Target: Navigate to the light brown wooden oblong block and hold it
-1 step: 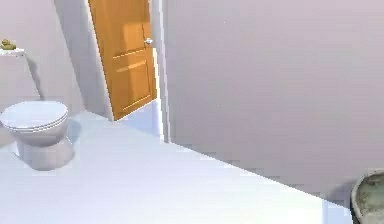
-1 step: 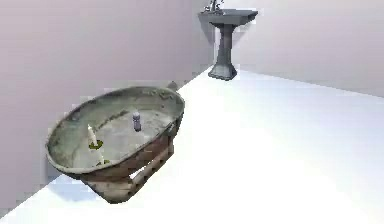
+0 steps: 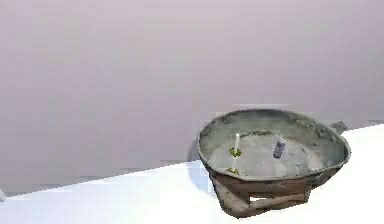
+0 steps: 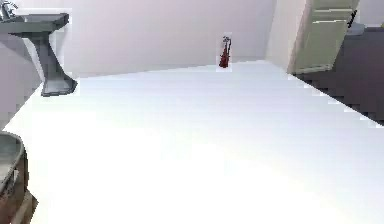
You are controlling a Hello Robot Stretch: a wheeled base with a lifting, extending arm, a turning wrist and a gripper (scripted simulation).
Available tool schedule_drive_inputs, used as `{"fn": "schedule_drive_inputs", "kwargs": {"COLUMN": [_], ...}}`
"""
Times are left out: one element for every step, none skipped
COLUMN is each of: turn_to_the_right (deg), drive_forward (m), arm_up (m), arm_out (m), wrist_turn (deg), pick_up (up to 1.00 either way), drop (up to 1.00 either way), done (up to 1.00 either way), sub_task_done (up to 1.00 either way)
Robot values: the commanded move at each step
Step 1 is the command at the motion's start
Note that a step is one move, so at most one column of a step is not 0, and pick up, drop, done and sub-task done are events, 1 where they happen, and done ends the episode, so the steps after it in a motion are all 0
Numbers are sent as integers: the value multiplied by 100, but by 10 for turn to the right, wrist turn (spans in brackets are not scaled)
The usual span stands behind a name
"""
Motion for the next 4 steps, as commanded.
{"fn": "schedule_drive_inputs", "kwargs": {"turn_to_the_right": [450,450,390,0], "drive_forward": [0,0,0,100], "arm_up": [0,0,0,0], "arm_out": [0,0,0,0], "wrist_turn": [0,0,0,0], "pick_up": [0,0,0,0], "drop": [0,0,0,0], "done": [0,0,0,0], "sub_task_done": [0,0,0,0]}}
